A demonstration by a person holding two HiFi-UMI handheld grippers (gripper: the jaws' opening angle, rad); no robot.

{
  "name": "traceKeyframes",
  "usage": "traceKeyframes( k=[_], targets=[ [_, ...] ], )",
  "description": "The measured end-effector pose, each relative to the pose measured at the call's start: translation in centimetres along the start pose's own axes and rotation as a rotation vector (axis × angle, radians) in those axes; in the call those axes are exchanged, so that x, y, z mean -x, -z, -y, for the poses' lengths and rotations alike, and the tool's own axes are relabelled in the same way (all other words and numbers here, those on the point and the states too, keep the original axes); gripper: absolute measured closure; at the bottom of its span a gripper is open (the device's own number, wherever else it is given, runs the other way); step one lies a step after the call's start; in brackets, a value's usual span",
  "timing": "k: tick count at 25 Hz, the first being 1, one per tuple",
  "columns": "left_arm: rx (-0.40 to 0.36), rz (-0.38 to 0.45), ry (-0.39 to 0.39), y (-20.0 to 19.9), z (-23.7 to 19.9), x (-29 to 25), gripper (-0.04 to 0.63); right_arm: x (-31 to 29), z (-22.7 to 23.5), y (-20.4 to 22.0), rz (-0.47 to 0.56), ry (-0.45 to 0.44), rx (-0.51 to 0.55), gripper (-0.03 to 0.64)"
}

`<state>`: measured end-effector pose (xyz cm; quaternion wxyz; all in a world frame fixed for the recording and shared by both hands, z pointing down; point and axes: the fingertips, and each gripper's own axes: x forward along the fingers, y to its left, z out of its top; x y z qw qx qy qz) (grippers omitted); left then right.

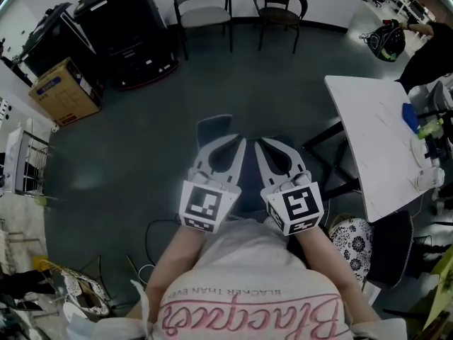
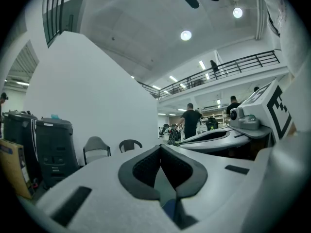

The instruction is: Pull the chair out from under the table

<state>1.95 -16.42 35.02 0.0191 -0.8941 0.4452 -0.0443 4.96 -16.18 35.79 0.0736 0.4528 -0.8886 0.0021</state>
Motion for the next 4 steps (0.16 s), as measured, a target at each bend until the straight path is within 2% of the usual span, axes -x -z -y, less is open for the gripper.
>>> traceKeyframes(
  k=[4],
  targets=[
    [-0.002, -0.001, 0.014, 0.13, 0.16, -0.35, 0.591, -0.23, -0.07, 0.23, -0.005, -0.008, 0.019, 0.614]
  ],
)
